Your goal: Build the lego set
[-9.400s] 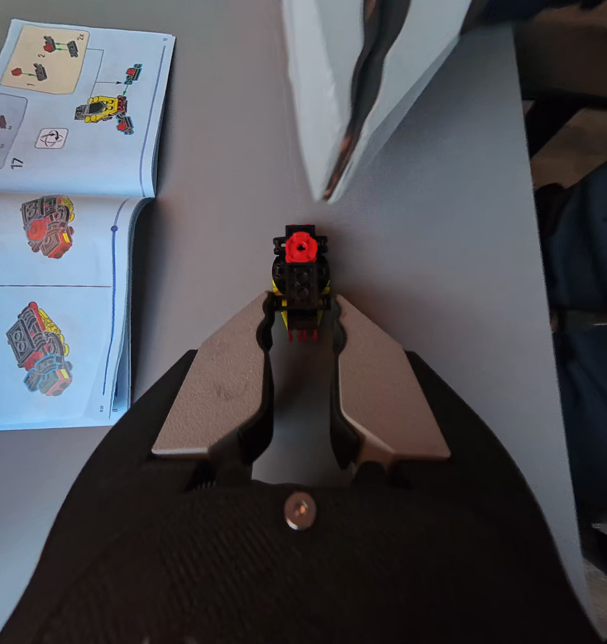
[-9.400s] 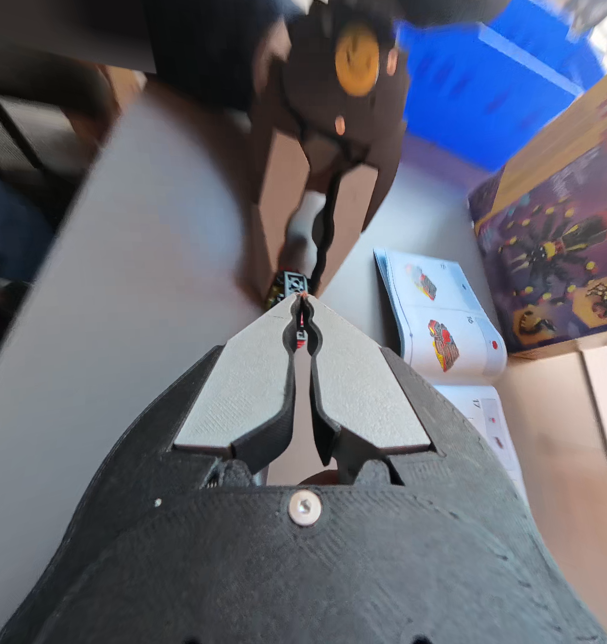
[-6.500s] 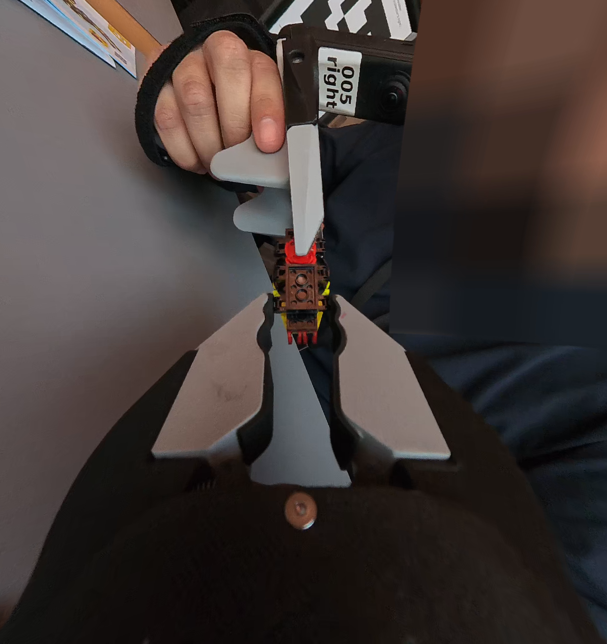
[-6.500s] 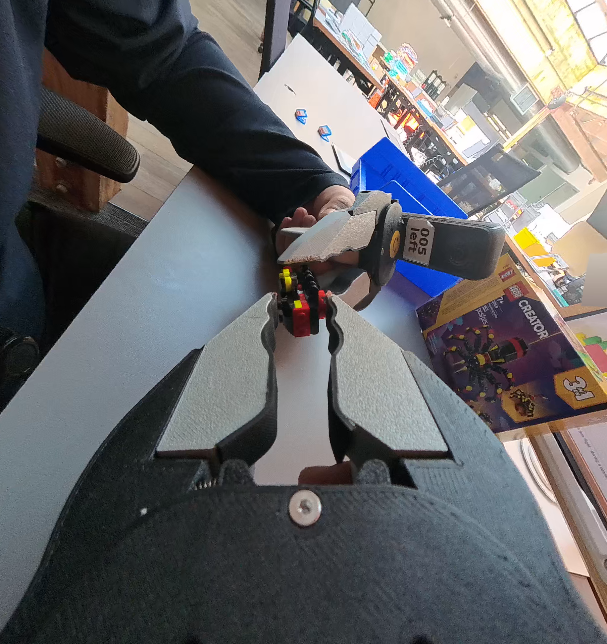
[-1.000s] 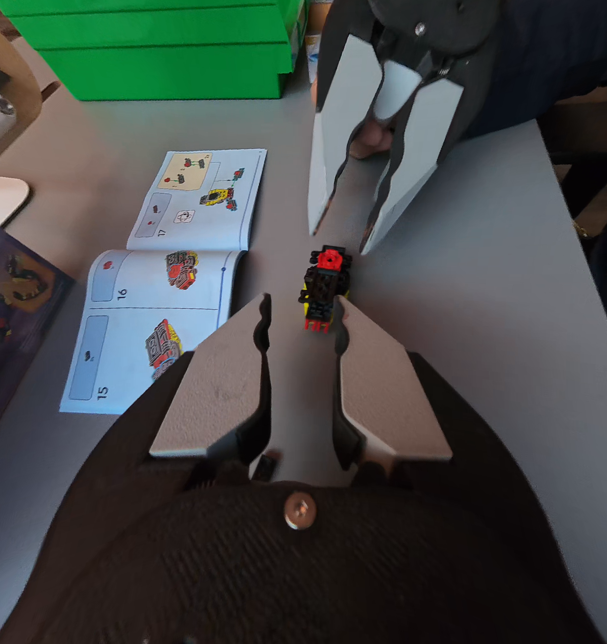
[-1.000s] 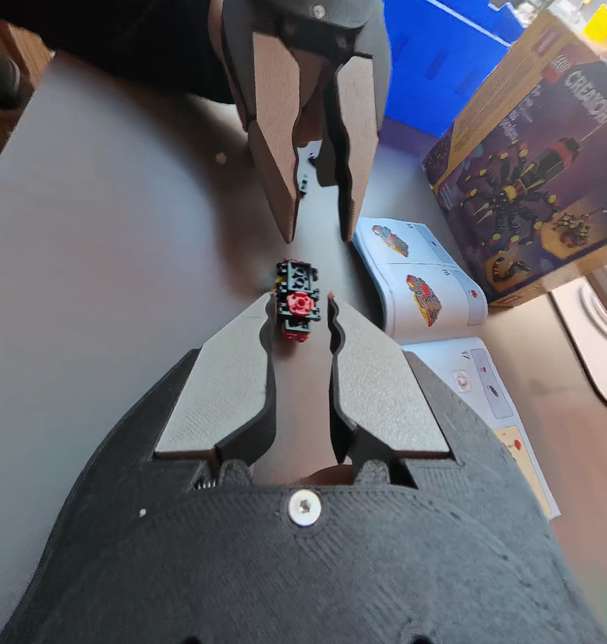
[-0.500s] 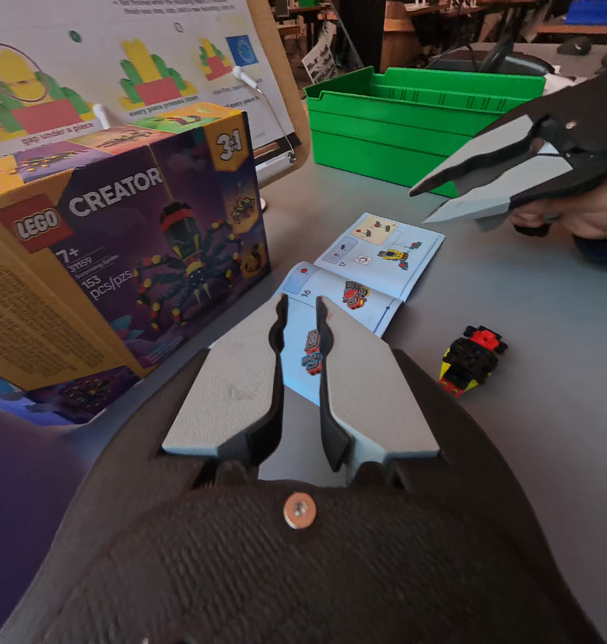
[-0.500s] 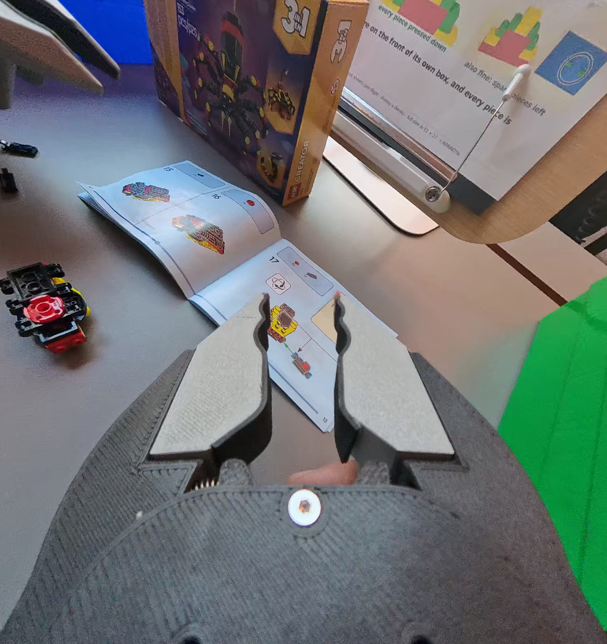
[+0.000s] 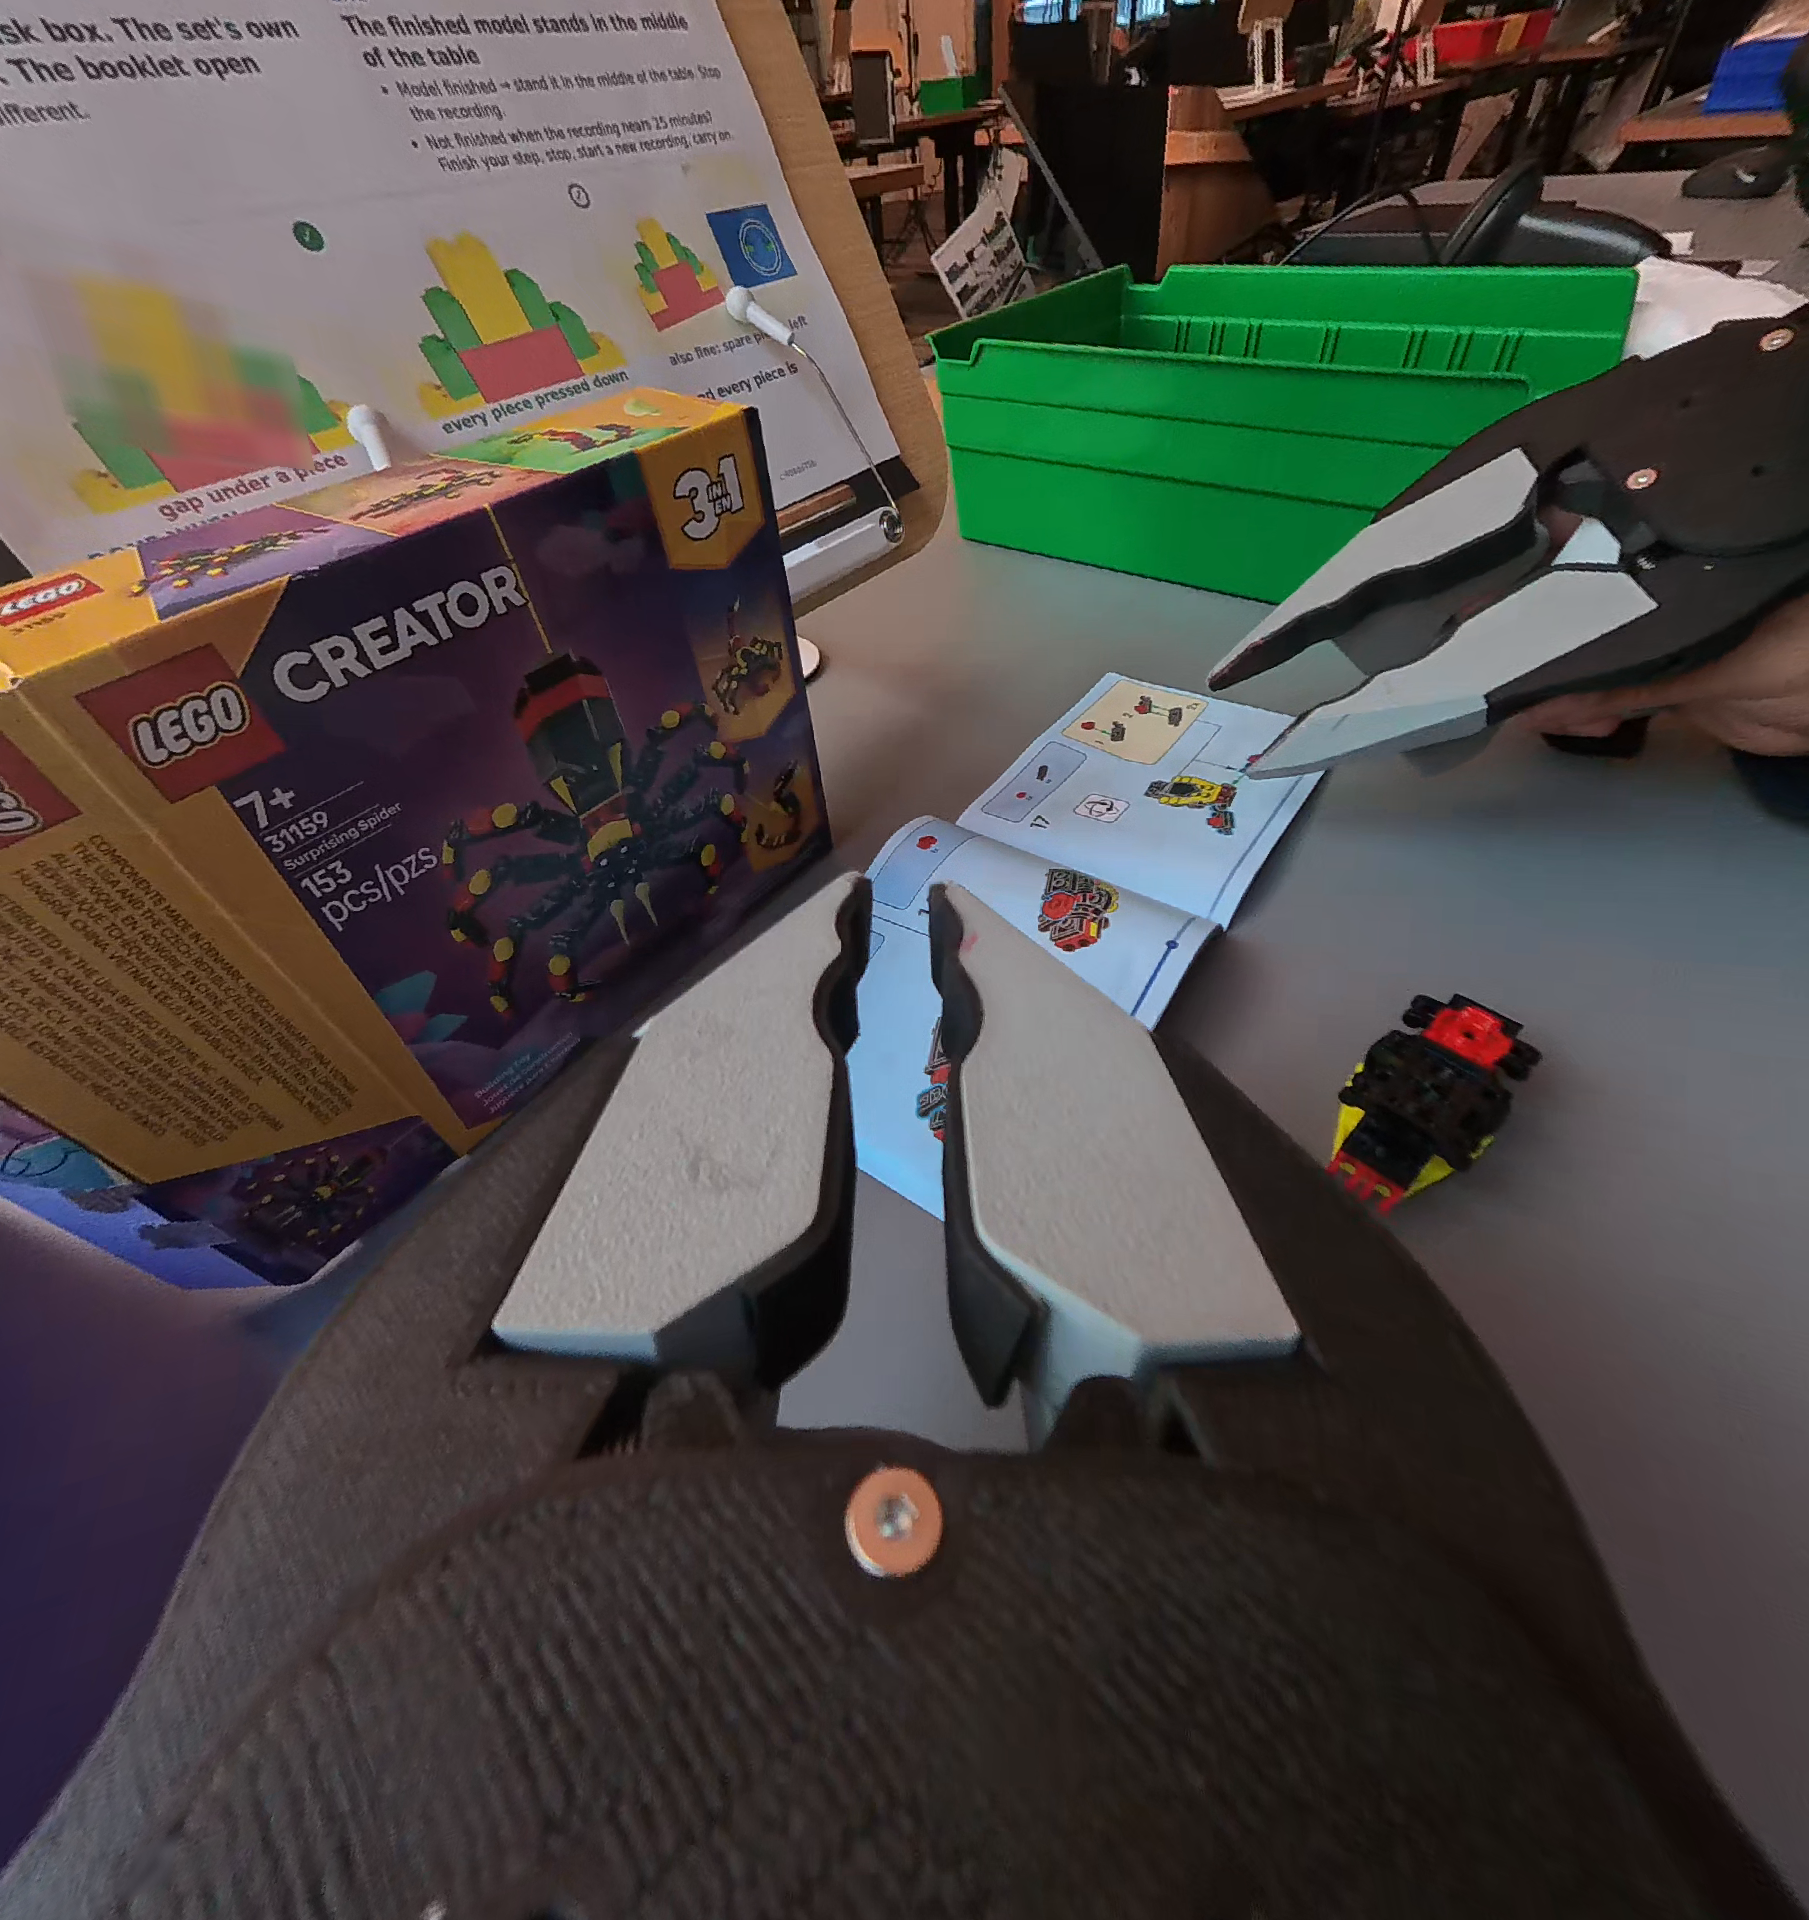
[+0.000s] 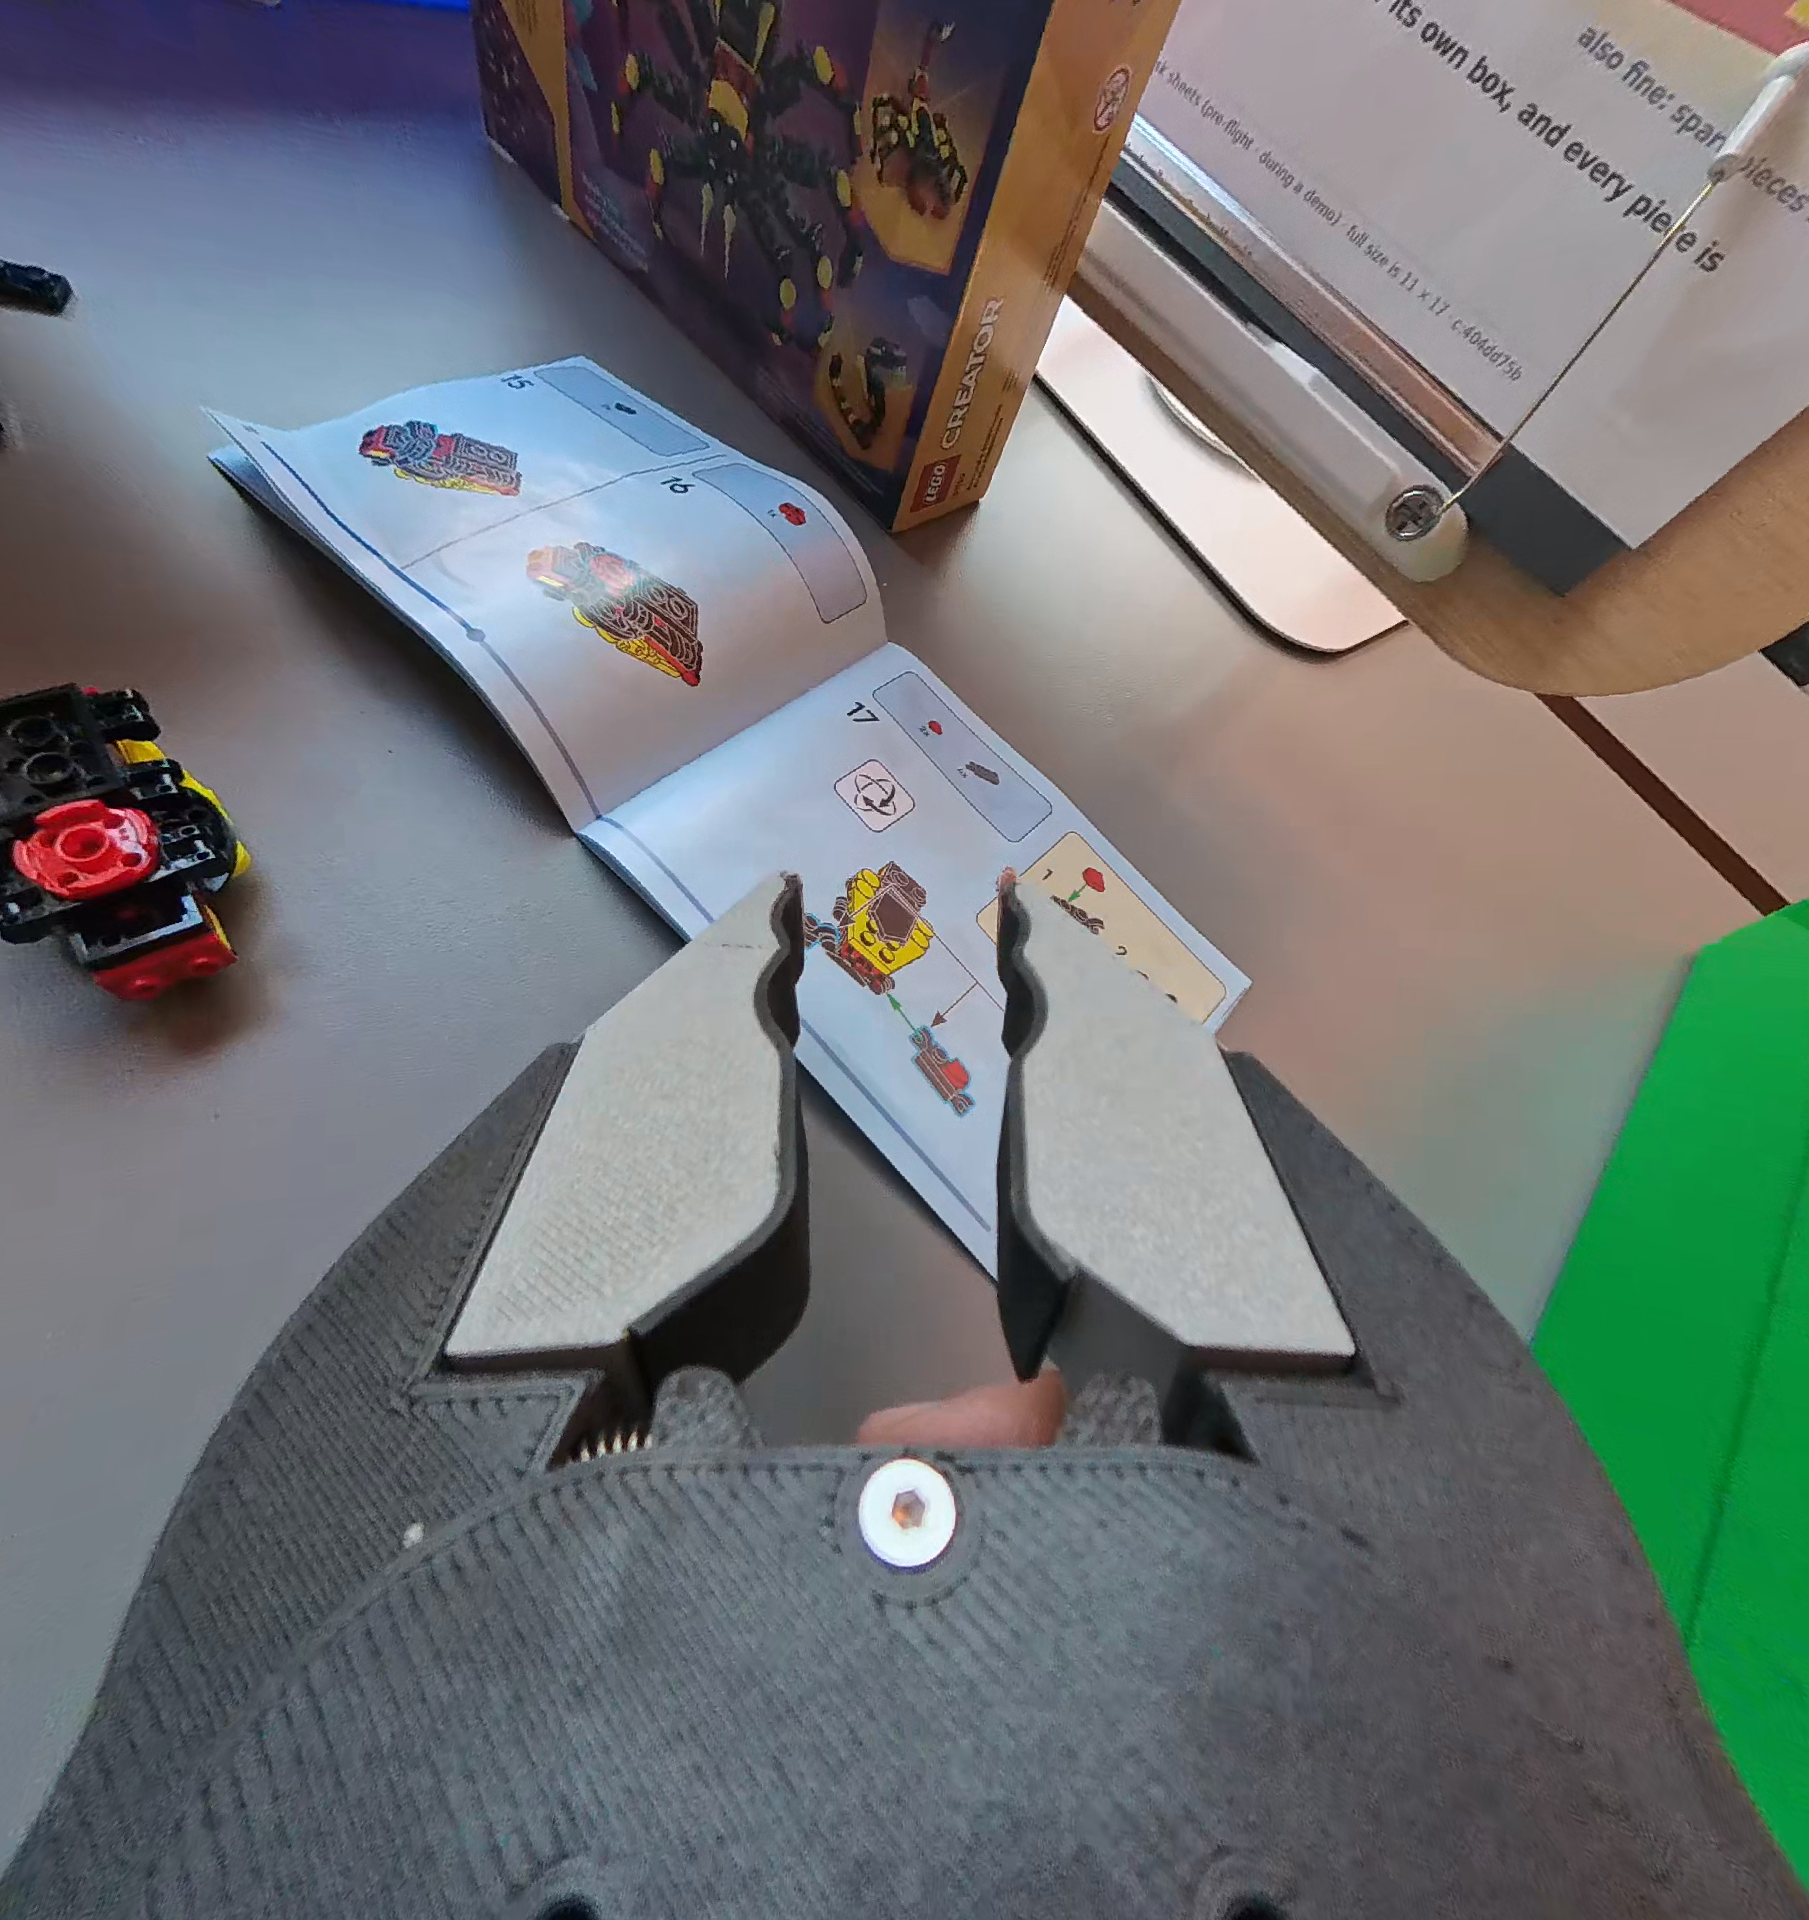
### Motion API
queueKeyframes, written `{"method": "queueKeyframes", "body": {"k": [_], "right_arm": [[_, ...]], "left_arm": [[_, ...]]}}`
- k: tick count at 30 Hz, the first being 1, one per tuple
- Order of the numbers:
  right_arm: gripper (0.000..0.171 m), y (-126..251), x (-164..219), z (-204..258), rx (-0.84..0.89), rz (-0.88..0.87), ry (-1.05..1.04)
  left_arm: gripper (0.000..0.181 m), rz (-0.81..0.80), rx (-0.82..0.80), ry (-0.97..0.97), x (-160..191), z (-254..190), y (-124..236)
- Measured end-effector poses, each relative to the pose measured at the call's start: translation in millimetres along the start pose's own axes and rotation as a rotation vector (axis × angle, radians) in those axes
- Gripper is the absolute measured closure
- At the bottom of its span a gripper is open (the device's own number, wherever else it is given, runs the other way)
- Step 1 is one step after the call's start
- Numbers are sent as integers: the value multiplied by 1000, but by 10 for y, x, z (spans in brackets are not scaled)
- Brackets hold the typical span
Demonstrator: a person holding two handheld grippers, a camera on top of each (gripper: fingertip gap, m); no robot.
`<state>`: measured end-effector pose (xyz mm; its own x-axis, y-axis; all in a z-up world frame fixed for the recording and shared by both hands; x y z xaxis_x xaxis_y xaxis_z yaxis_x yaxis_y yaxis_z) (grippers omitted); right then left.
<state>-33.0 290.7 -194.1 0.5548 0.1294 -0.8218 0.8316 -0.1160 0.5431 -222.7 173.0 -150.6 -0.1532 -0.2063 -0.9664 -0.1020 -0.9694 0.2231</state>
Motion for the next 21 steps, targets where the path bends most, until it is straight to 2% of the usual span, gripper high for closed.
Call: {"method": "queueKeyframes", "body": {"k": [21], "right_arm": [[139, -26, 45, -20, 19, 44, -5]], "left_arm": [[174, 20, -2, -45, 63, -42, -39]]}}
Point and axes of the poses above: each gripper's, where its closed fingertips meet, y back along the fingers, x out of its underside, z = x × y across the jaws, the point moved 5 cm from there along y, back along the fingers, and after that the axes turned 11 degrees about -x, right-handed, at the moved point
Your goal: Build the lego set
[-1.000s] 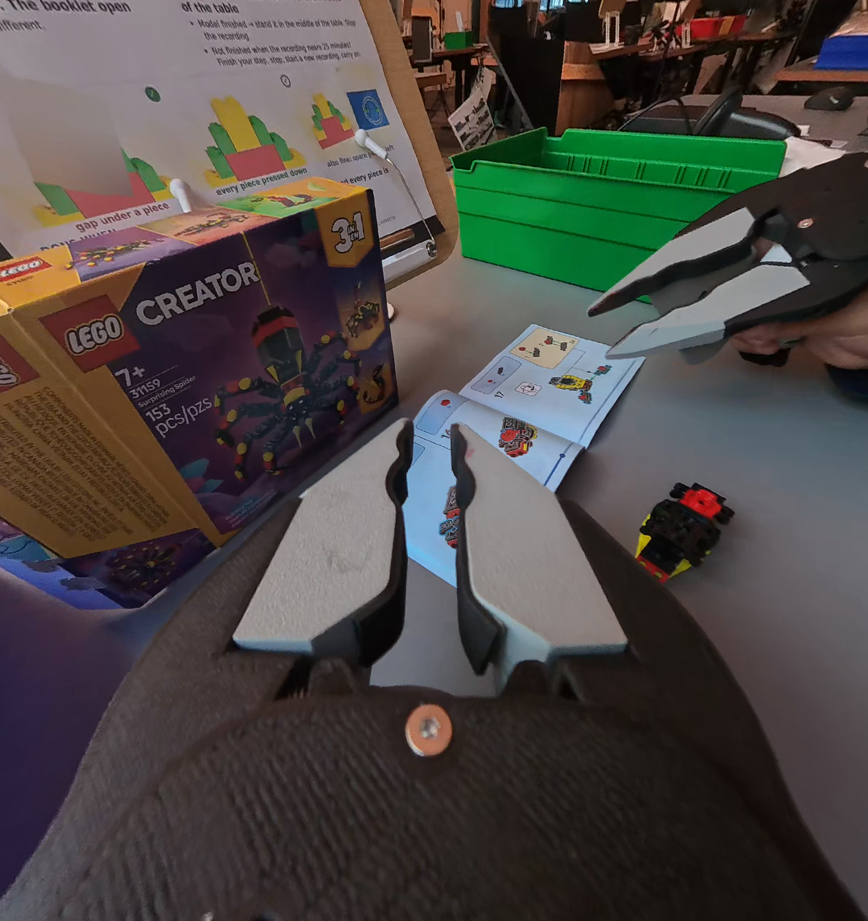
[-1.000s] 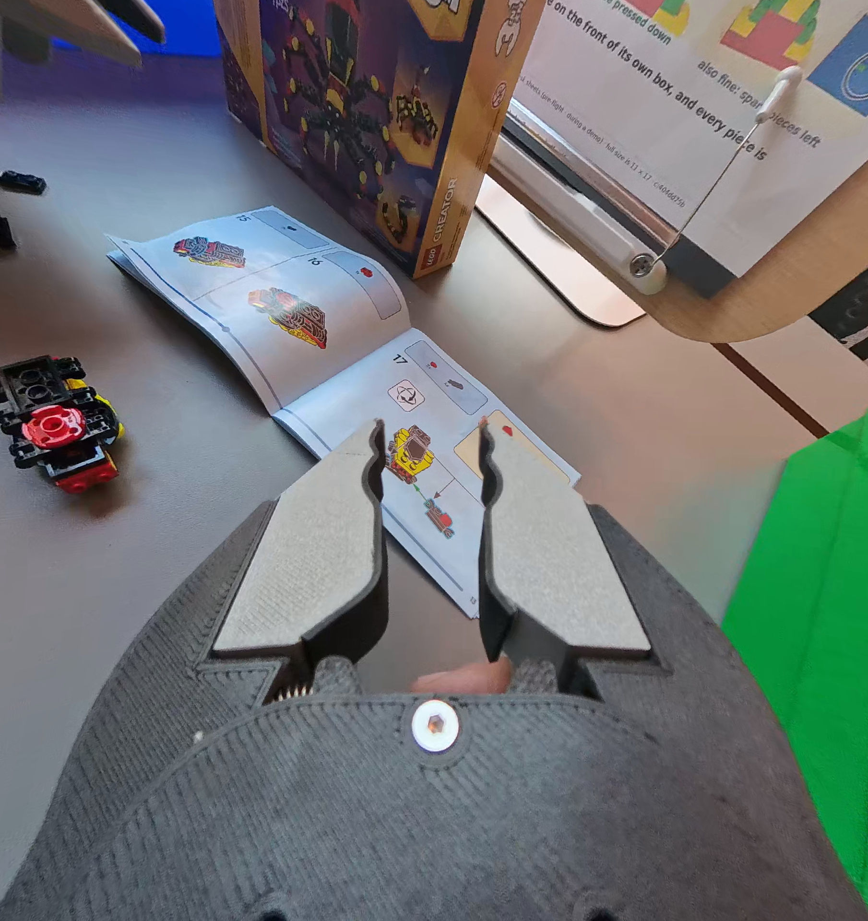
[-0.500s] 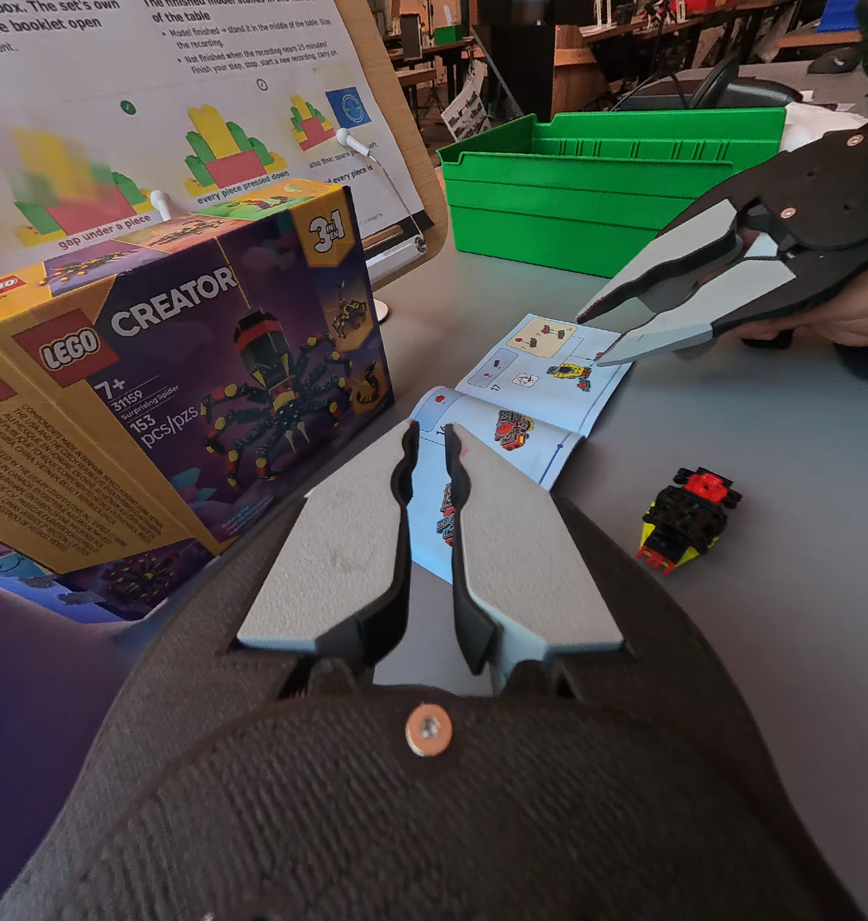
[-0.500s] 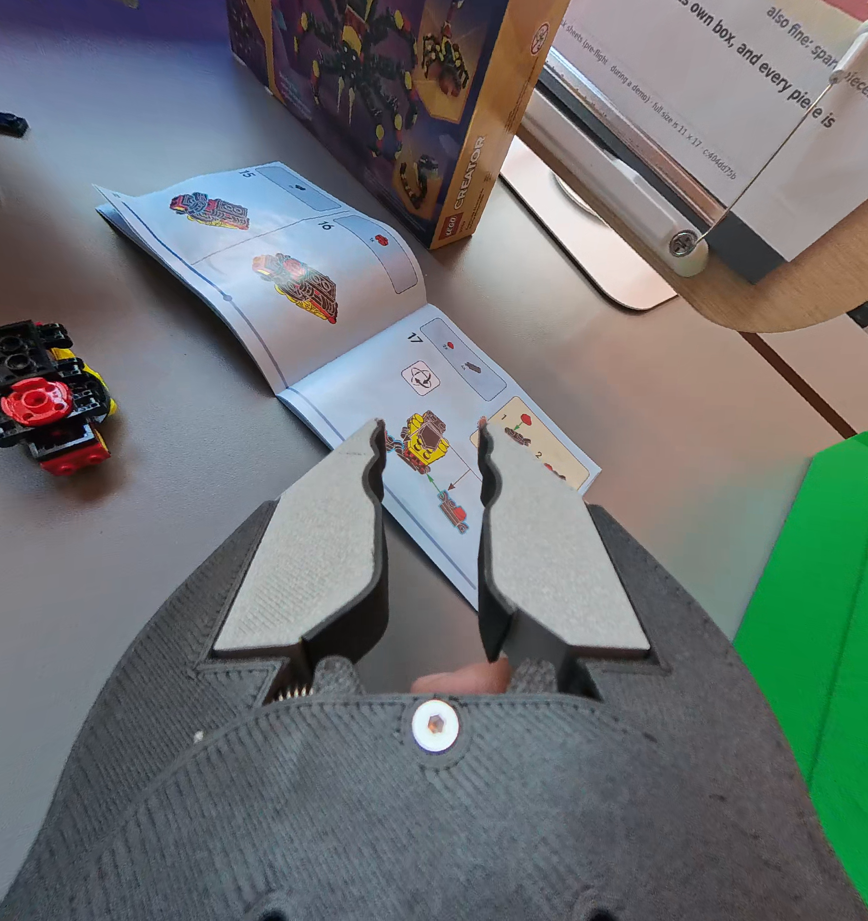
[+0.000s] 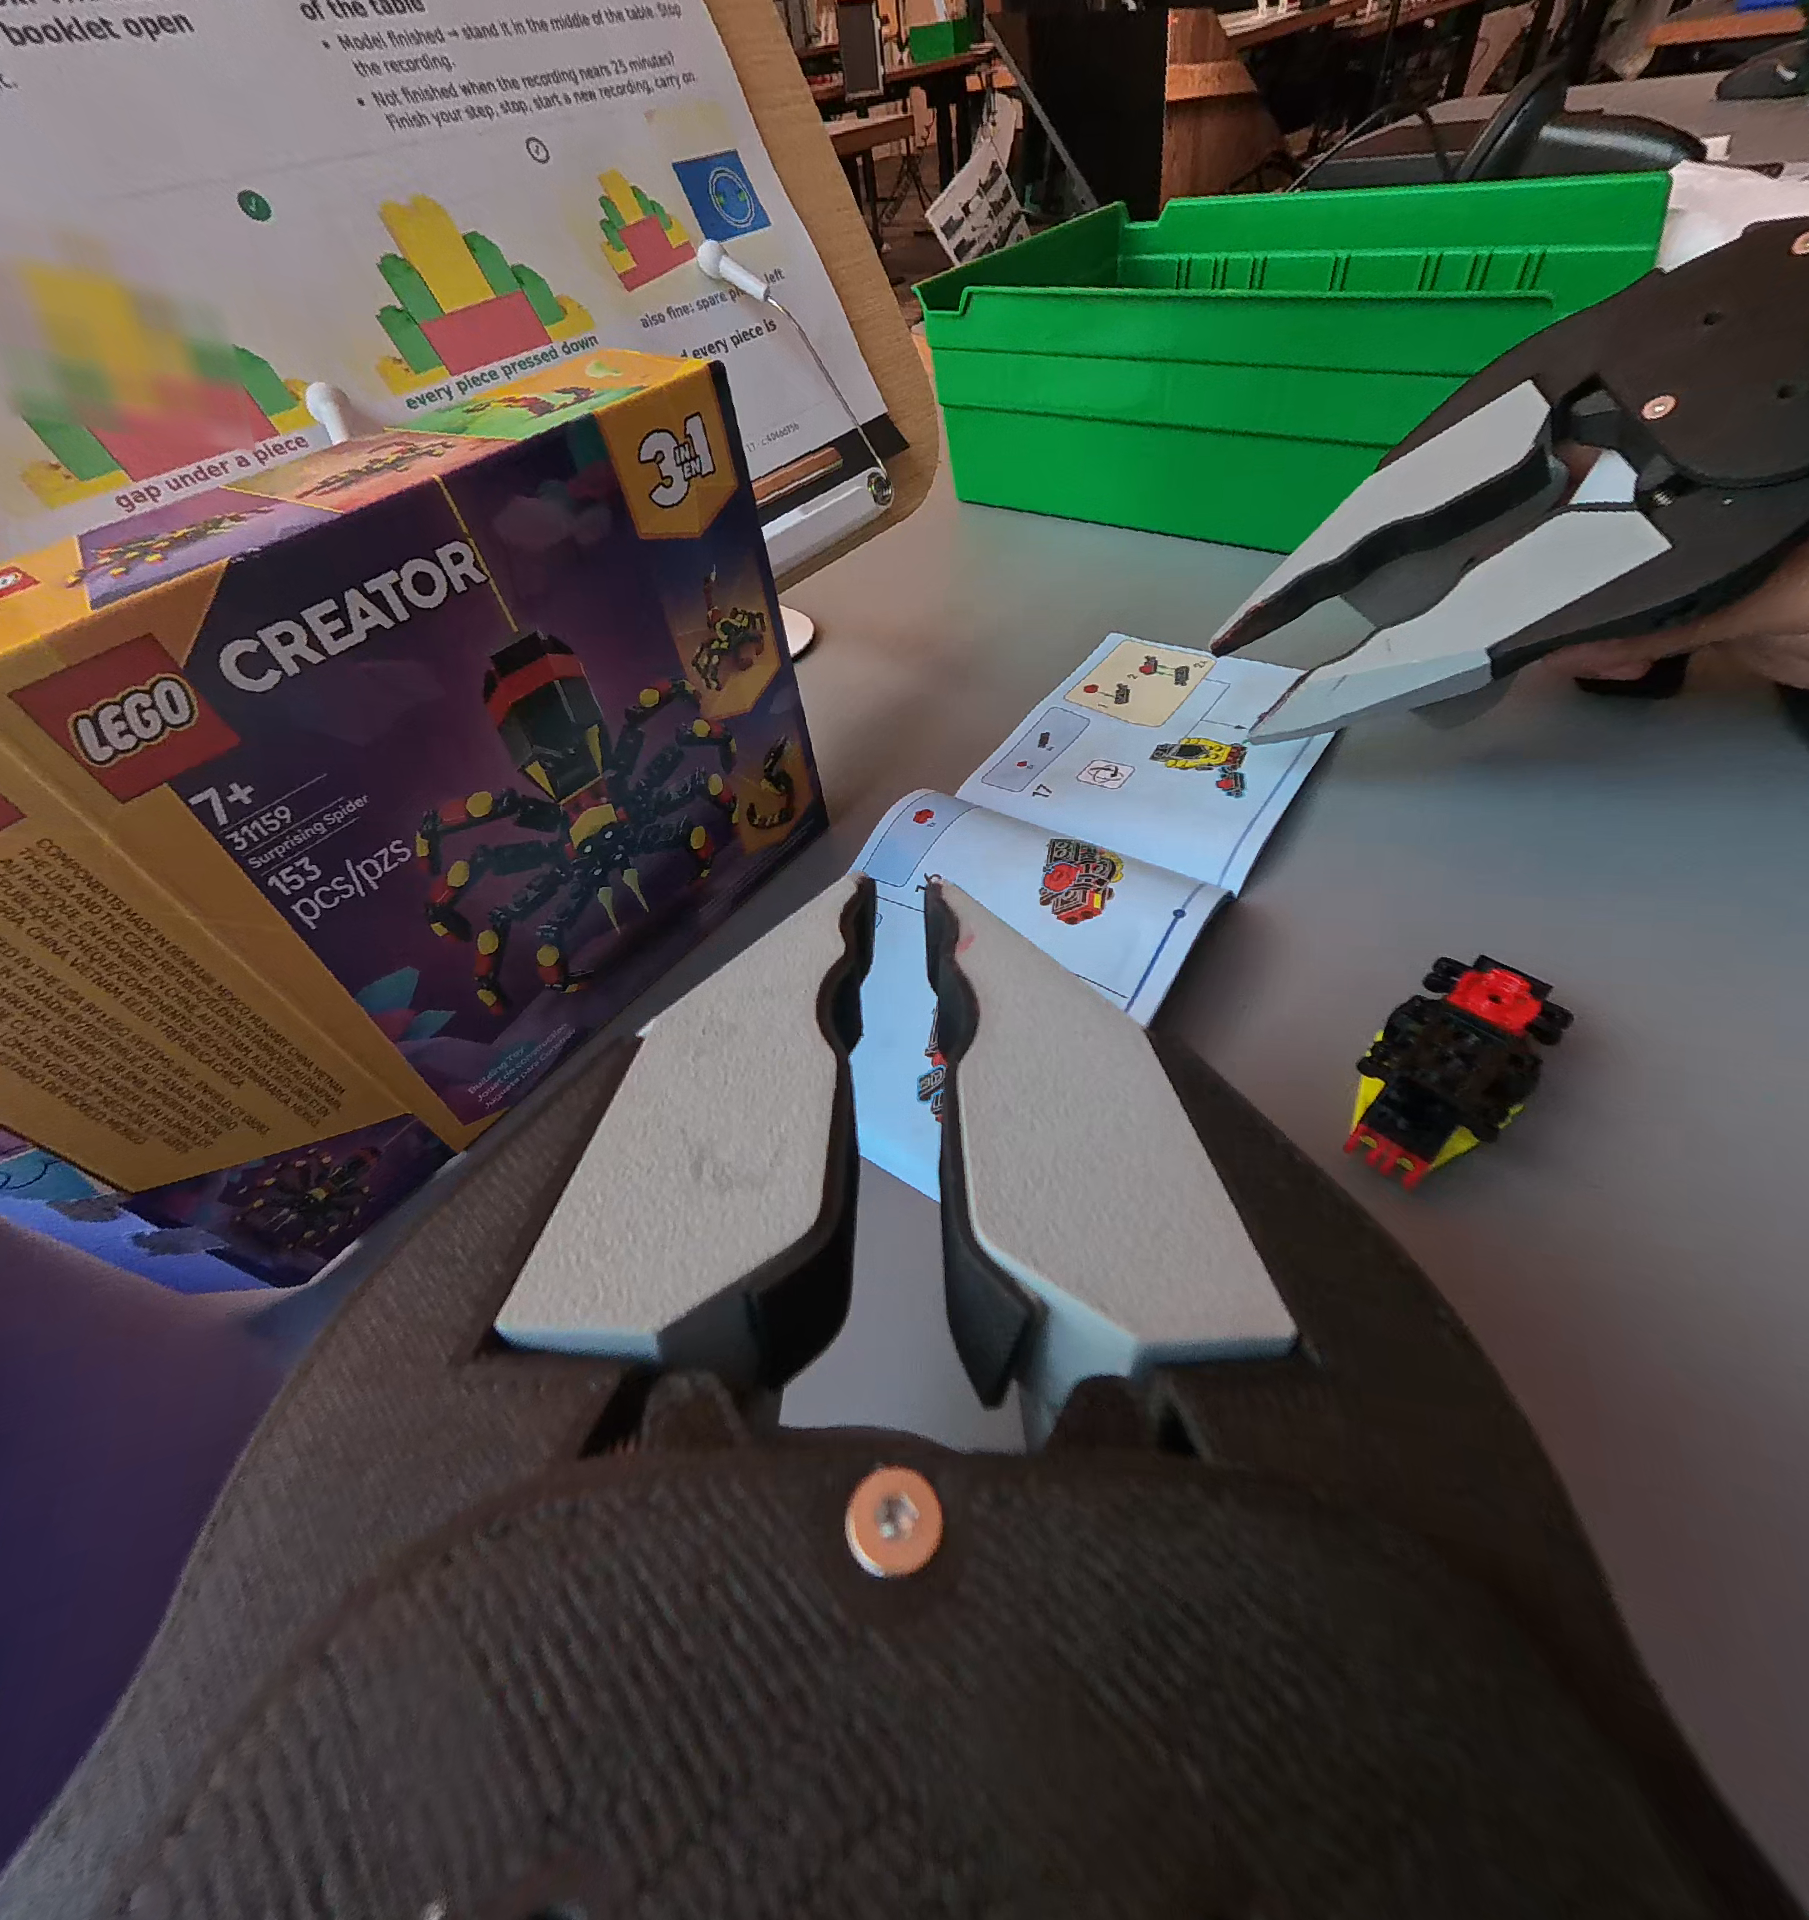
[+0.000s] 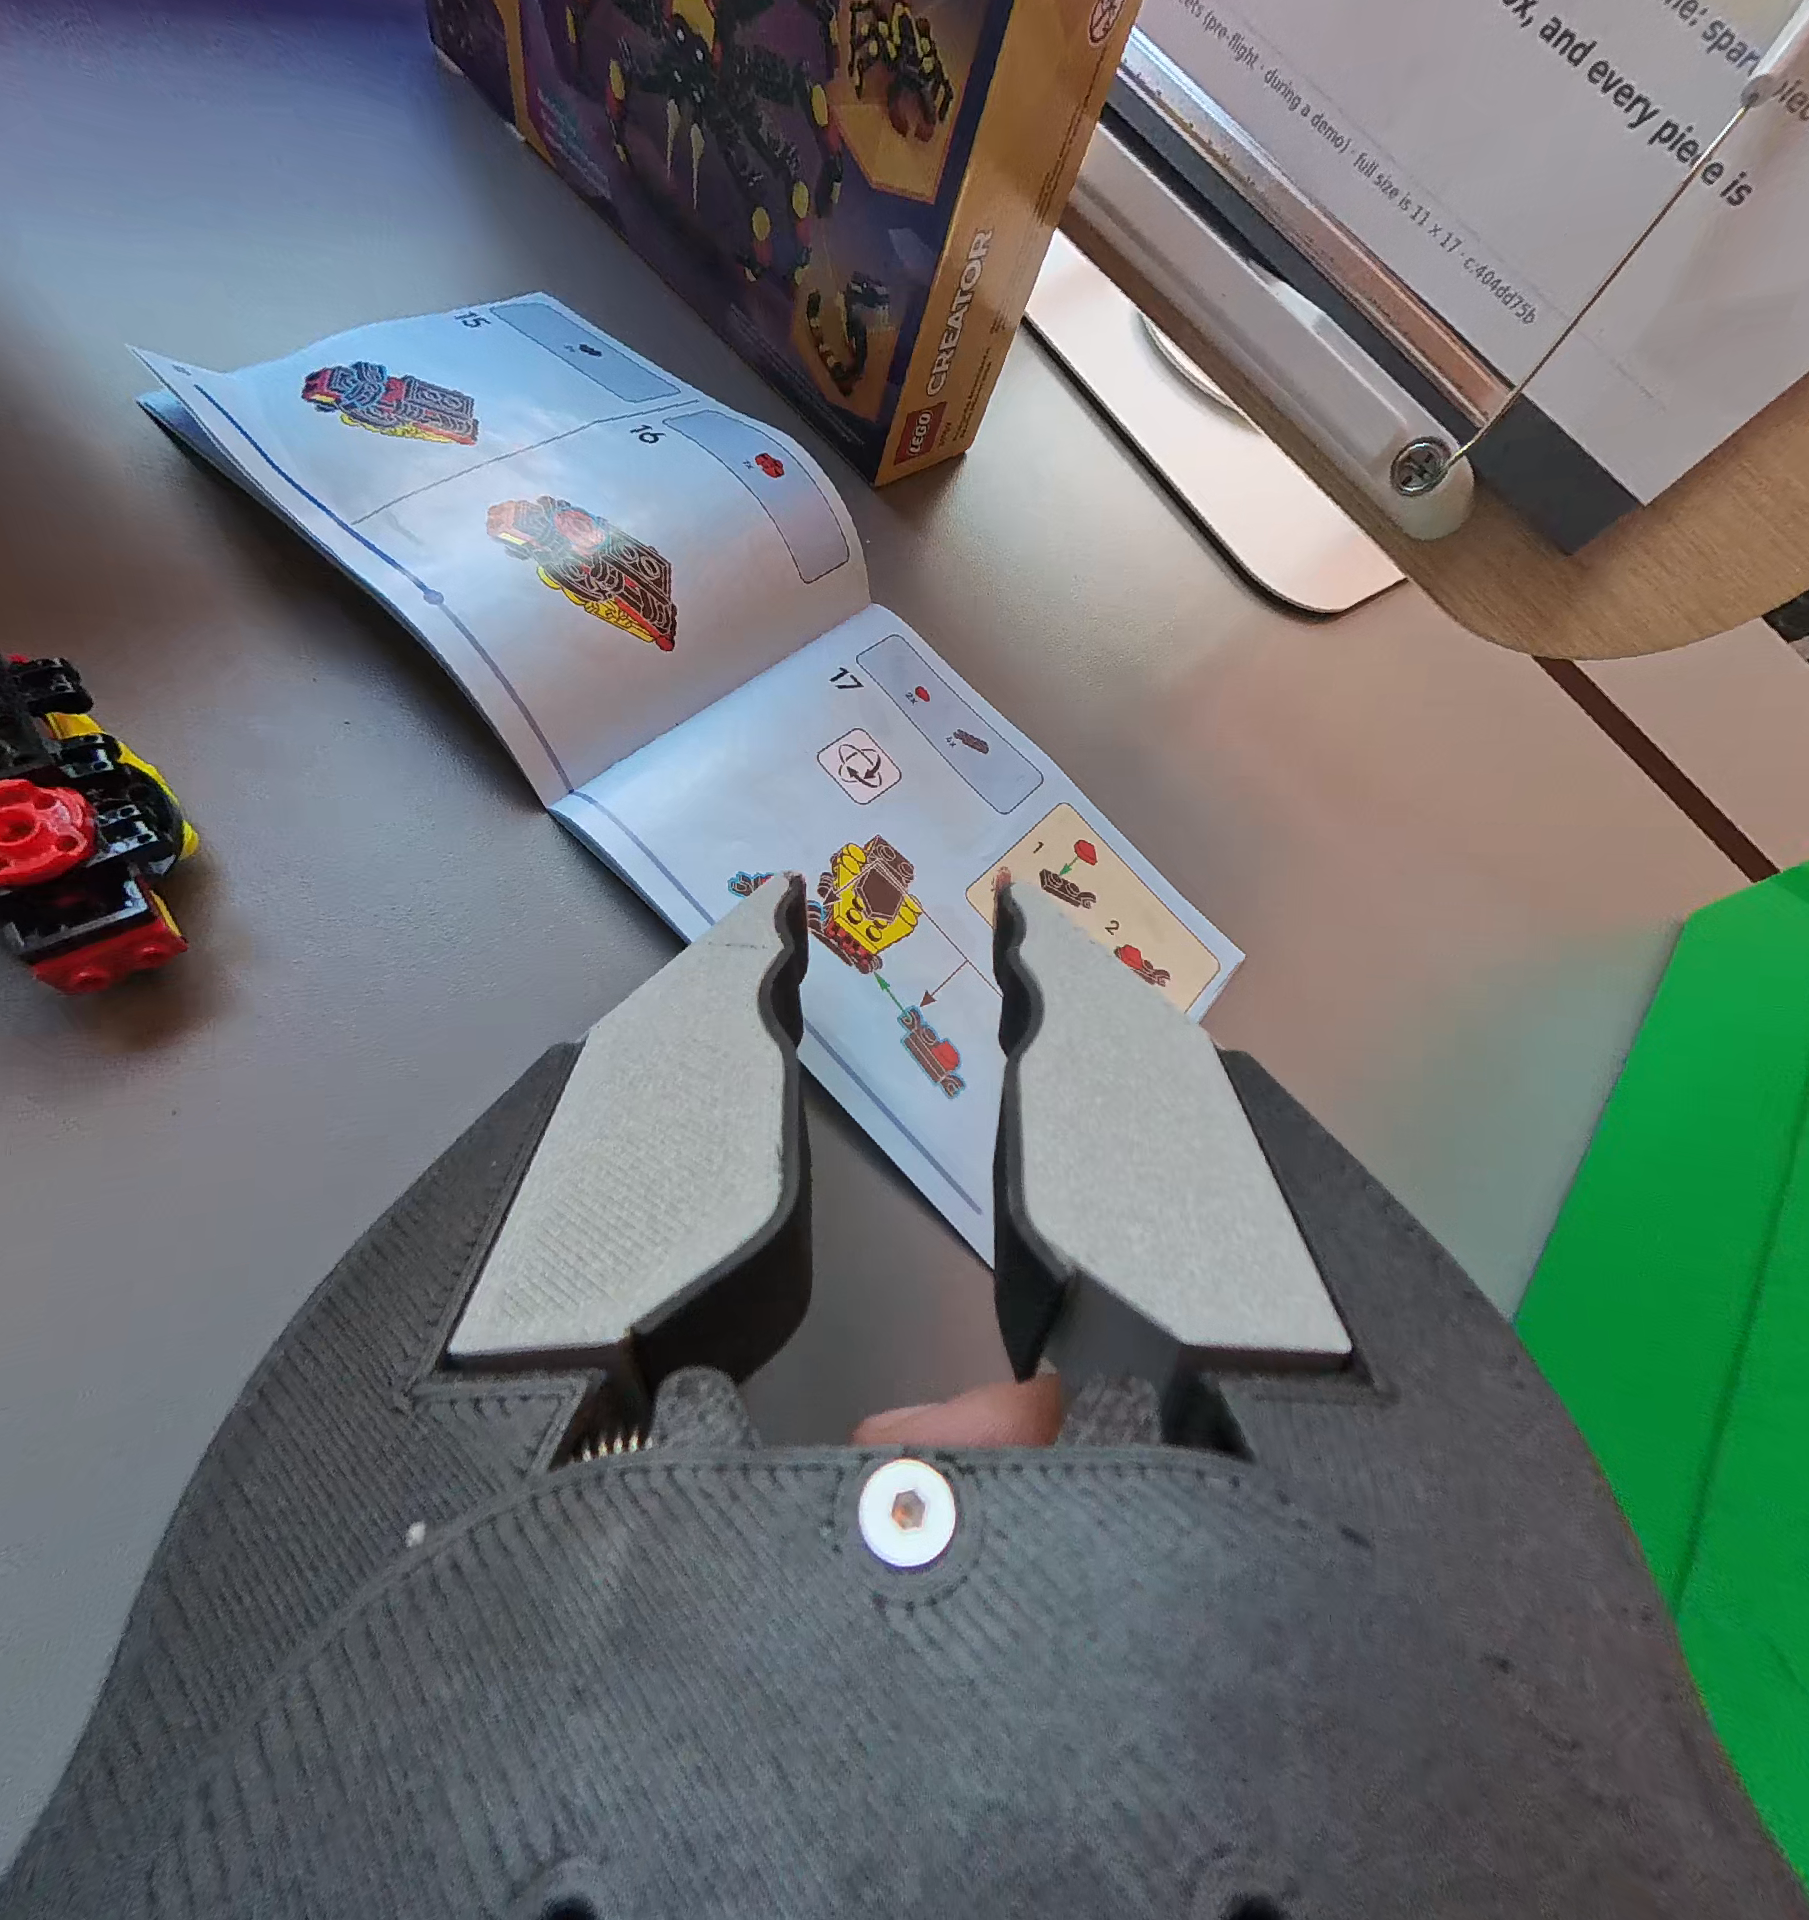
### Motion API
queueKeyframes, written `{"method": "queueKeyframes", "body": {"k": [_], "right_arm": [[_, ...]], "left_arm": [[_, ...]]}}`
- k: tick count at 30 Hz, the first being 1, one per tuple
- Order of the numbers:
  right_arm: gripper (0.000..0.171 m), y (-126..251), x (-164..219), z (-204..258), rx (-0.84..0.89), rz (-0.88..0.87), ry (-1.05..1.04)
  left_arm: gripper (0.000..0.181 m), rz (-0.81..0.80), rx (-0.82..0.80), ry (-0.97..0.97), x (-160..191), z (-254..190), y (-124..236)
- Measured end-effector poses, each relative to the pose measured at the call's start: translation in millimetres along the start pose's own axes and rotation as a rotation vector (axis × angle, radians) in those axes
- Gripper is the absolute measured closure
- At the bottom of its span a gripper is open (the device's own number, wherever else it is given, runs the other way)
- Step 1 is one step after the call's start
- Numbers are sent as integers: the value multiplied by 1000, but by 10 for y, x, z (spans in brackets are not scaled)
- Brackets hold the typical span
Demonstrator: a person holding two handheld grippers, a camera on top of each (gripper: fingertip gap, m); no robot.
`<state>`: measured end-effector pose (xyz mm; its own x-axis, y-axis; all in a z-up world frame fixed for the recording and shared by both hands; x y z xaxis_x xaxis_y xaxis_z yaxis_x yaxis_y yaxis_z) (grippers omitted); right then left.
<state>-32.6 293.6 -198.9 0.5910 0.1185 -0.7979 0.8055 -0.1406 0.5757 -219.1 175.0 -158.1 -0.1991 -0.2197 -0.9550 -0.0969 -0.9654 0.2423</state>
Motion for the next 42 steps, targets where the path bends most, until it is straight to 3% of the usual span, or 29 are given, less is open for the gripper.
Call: {"method": "queueKeyframes", "body": {"k": [14, 26, 42], "right_arm": [[142, -32, 25, -22, 7, 29, -14], [156, -34, 41, -119, 37, 26, -82], [156, -12, 33, -173, 49, -2, -120]], "left_arm": [[174, -4, -1, 16, 13, 29, -10], [175, -1, -22, 18, 20, 81, -14], [178, -14, -67, 24, 18, 170, -11]]}}
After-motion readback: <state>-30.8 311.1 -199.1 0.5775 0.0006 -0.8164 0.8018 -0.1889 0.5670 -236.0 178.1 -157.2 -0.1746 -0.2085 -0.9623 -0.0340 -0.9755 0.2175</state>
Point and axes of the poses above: each gripper's, where its closed fingertips meet, y back along the fingers, x out of its underside, z = x × y across the jaws, the point moved 5 cm from there along y, back along the fingers, and after that the axes turned 11 degrees about -x, right-handed, at the moved point
